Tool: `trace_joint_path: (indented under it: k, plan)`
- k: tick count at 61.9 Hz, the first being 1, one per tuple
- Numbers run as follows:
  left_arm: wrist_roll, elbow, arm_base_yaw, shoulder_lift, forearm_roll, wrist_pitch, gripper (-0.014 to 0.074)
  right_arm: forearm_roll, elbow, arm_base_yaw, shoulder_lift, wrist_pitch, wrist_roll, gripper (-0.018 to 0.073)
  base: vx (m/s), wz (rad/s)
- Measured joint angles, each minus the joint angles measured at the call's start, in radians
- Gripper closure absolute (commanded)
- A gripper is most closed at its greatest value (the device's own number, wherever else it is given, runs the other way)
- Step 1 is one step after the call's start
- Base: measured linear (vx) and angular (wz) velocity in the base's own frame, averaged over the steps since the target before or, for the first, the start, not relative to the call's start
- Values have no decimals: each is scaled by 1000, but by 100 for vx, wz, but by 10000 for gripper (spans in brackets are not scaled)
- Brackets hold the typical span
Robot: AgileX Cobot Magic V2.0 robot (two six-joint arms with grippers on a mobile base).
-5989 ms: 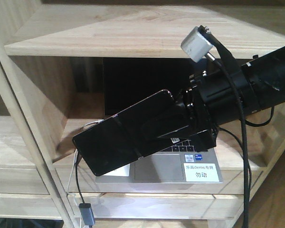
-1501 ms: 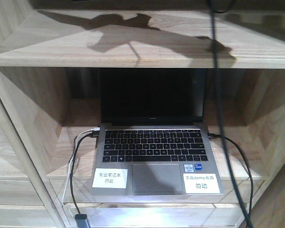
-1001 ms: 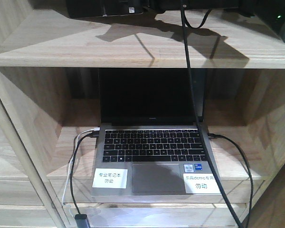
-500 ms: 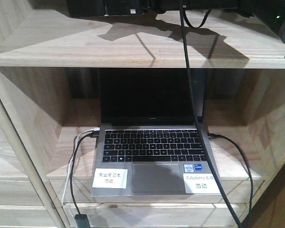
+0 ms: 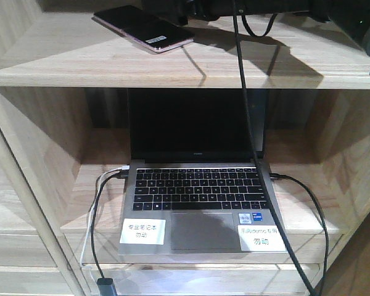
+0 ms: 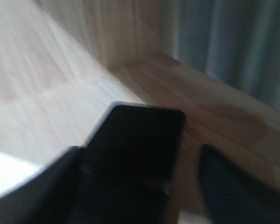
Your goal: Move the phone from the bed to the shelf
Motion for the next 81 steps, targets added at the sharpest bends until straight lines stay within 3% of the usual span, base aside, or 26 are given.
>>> trace_joint_path:
  k: [32, 56, 66, 81]
  plan:
    - [0, 0, 0, 0, 0, 0, 596, -100, 0, 0, -83, 0, 78, -2, 0, 0]
    - [0, 0, 0, 0, 0, 0, 596, -247, 15, 0, -225, 48, 190, -1, 0, 0]
    - [0, 0, 0, 0, 0, 0, 596, -251, 119, 0, -311, 38, 205, 32, 0, 0]
    - [0, 0, 0, 0, 0, 0, 596, -252, 411, 0, -485, -115, 189, 114, 0, 0]
